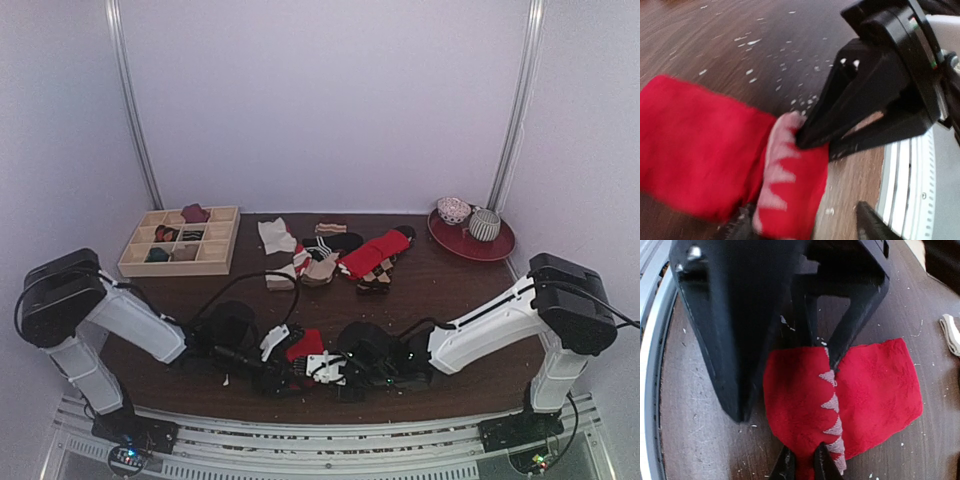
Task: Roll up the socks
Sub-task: Roll the sock at the center of the board.
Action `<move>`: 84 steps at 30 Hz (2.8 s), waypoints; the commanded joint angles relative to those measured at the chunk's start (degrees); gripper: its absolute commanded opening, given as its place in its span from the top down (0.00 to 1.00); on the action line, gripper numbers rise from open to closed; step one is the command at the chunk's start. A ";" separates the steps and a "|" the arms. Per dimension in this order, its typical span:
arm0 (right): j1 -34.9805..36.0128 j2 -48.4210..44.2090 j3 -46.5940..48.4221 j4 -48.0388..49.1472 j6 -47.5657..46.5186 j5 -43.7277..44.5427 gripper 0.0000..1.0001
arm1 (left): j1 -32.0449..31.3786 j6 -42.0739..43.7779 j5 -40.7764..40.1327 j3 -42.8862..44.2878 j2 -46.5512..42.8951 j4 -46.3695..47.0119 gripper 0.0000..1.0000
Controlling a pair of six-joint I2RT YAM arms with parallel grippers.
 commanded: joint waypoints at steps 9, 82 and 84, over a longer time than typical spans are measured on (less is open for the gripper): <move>-3.79 8.56 14.79 -42.75 20.89 -32.46 0.92 | -3.74 14.83 -19.42 -11.28 -28.65 -2.23 0.02; 1.66 1.91 1.58 -3.74 -1.71 -9.59 0.79 | -8.87 -13.72 -12.05 -13.19 -0.10 9.48 0.76; 1.61 1.78 3.73 -9.33 0.97 -11.51 0.83 | -8.82 -10.70 -15.31 -11.36 -3.17 4.95 0.62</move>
